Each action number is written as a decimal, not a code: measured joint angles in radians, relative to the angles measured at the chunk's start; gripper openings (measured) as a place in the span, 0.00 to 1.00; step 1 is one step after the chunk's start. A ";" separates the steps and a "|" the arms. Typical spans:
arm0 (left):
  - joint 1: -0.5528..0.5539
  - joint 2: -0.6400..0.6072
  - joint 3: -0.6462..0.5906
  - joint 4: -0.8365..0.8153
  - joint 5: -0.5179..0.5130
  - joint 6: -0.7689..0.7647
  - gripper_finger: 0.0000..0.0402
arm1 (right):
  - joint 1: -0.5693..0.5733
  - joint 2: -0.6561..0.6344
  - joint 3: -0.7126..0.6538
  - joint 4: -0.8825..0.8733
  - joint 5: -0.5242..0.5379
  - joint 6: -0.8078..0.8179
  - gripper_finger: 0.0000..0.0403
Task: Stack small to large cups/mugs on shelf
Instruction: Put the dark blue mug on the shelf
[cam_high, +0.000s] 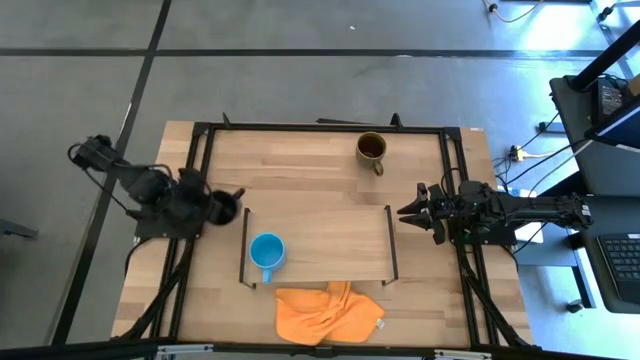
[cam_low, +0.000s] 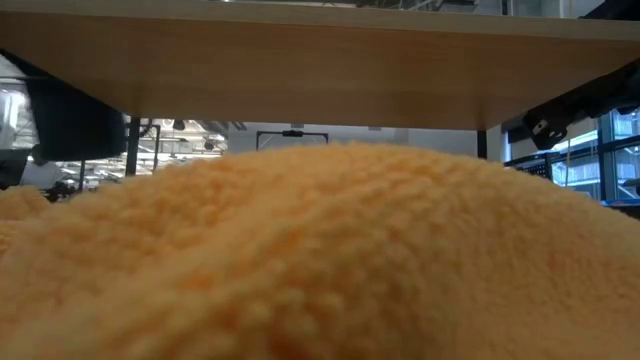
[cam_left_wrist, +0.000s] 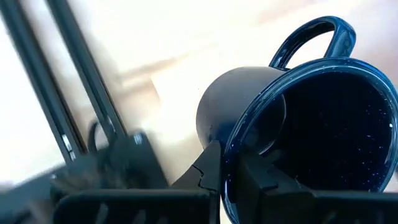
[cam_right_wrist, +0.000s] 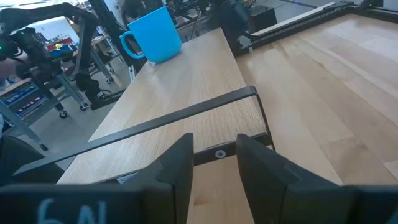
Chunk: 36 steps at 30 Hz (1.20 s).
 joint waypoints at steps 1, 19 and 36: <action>0.037 0.000 0.000 0.001 -0.024 0.016 0.03 | 0.000 0.000 0.000 0.000 0.000 0.000 0.31; 0.665 0.023 0.002 0.375 -0.075 0.831 0.03 | 0.000 0.000 0.000 0.000 0.000 0.000 0.31; 1.182 0.346 0.132 0.635 0.454 1.631 0.03 | 0.000 0.000 0.000 0.000 0.000 0.000 0.31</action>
